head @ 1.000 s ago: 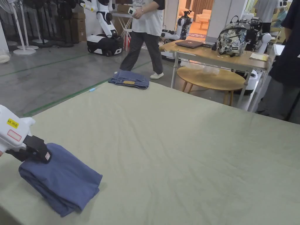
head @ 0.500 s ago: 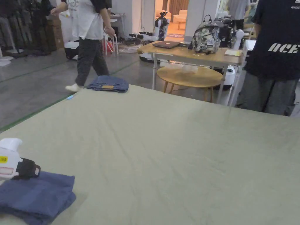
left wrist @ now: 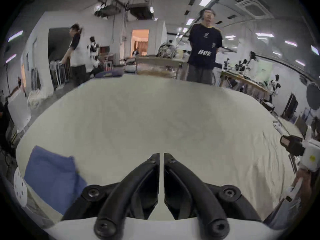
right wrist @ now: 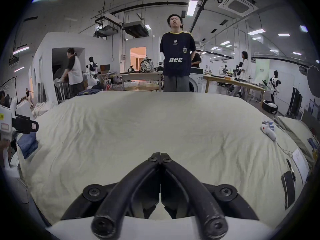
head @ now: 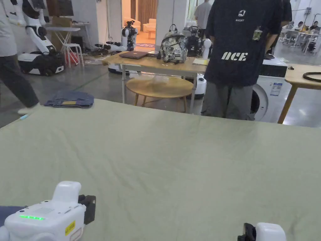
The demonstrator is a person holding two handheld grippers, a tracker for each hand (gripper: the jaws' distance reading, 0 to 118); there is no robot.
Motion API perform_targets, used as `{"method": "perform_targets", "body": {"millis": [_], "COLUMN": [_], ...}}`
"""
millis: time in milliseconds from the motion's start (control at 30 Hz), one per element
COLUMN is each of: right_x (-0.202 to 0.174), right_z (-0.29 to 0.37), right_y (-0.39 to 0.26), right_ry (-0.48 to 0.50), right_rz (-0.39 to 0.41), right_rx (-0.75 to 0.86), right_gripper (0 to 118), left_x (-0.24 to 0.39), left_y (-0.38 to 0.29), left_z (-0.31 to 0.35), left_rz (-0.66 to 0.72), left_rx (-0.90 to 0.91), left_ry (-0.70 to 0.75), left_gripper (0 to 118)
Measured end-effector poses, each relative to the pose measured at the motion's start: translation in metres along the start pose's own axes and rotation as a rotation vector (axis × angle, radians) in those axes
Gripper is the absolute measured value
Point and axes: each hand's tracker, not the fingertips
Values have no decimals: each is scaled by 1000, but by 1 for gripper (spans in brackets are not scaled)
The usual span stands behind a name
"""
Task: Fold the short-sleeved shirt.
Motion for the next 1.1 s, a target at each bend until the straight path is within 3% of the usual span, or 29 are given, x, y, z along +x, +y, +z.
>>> {"method": "perform_targets", "body": {"millis": [200,433,667,933,1100], "right_x": [16,23,24,23,18], "right_z": [7,10,12,18,20], "right_y": [17,28,26,23,24], "right_ry": [-34,-72,-88,-112,-106], "right_rz": [-30,-35,-14,-65,-46], "right_rx": [82,175,246,274,278], "right_gripper": [0,0,0,0,0], "left_x": [76,120,121,116,114], "left_y": [2,5,12,9,8], "left_z": [5,11,12,16,19], "left_rz": [-60,-102,-94,-94,-89], "left_rx": [231,343,367,389,393], "left_ry": [52,64,47,60,66], "left_gripper": [0,0,0,0,0]}}
